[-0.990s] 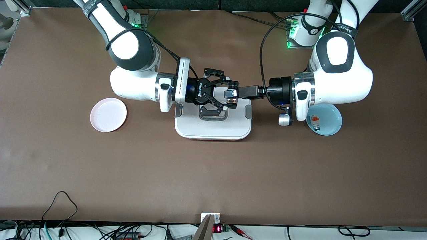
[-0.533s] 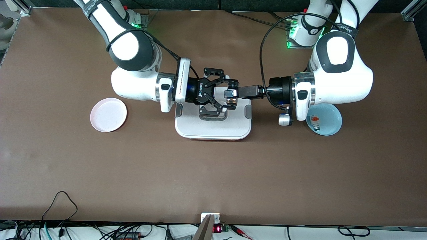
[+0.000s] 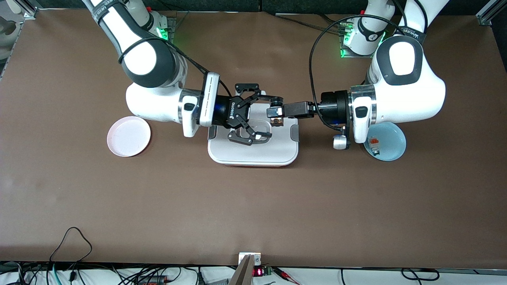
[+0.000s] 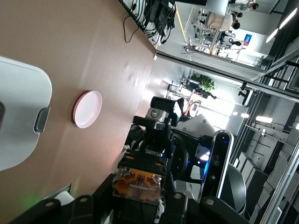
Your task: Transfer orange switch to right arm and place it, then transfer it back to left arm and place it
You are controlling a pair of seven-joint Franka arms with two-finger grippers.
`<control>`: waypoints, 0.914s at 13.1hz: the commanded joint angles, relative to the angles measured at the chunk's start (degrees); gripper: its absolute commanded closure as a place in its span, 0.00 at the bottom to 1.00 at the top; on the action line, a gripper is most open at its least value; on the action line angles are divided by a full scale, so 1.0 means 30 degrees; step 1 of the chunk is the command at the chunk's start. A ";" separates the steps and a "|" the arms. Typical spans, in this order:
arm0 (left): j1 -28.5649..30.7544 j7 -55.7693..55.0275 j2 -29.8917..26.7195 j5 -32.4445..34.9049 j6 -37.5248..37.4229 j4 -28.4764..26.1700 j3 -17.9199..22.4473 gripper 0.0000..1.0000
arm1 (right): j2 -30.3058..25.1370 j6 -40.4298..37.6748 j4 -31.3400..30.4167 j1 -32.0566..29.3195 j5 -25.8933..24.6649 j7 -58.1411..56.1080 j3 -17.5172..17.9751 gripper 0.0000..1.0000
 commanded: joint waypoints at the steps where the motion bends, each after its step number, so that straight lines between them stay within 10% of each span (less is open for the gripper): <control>1: 0.0209 -0.0015 -0.0097 0.1977 -0.0840 -0.0071 0.0193 0.83 | -0.0817 -0.0007 -0.0701 -0.1890 -0.0337 -0.0278 0.0062 0.00; 6: 0.1231 0.0451 0.0167 0.9269 -0.1925 -0.0041 0.0370 0.83 | -0.1813 -0.3106 -0.2341 -0.5288 -0.3936 0.0973 0.0033 0.00; 12: 0.2083 0.7323 0.0927 1.8032 -0.3652 -0.0041 0.0399 0.84 | -0.3950 -0.8112 -0.2256 -0.9097 -1.2053 1.3731 0.0003 0.00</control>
